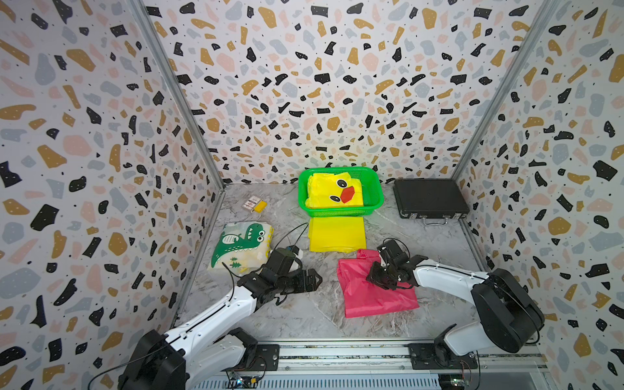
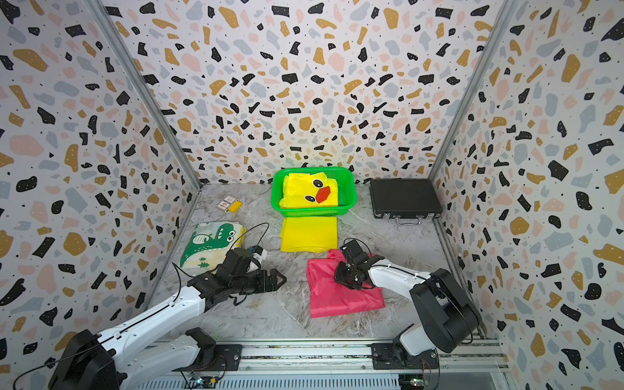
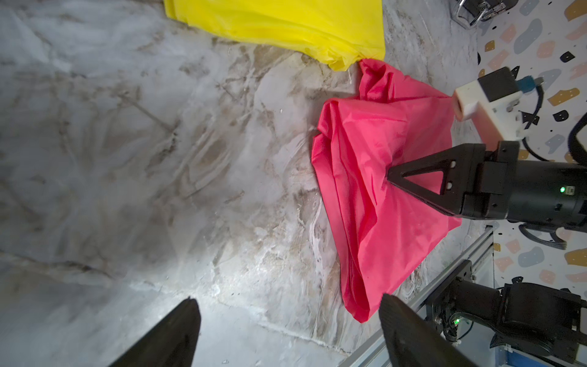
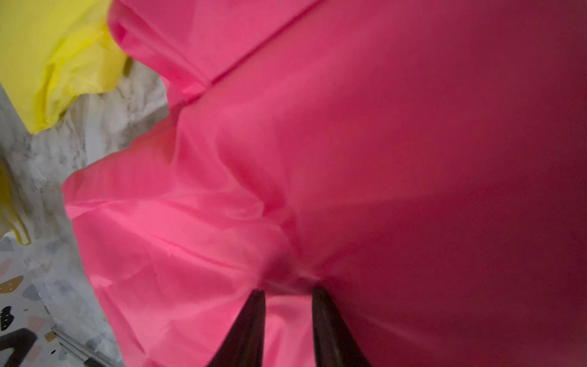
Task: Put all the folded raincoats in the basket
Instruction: Move the raincoat to the center of the board.
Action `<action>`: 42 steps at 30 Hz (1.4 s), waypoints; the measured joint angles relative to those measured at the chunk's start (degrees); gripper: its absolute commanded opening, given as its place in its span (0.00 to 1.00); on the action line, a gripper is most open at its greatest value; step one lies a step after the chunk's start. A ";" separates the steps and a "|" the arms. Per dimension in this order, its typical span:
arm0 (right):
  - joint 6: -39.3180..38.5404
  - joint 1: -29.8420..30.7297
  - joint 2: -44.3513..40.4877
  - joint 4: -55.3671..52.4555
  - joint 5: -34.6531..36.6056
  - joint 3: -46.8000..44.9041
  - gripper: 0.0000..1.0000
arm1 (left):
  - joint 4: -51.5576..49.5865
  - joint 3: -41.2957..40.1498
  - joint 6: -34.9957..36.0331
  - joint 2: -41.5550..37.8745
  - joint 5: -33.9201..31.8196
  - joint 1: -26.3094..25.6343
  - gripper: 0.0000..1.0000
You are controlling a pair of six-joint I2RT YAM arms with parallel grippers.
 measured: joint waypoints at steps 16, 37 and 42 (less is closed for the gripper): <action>-17.57 -9.35 -21.92 -27.34 12.00 8.70 0.72 | 6.95 -1.86 -4.66 4.42 3.23 -2.56 0.93; -32.46 -28.17 -12.70 -29.86 1.40 3.43 0.73 | 13.51 10.27 -5.60 27.47 3.63 -13.03 0.90; -32.46 -28.17 -12.46 -27.82 0.26 1.07 0.73 | 13.84 11.17 -5.57 30.25 3.41 -14.14 0.90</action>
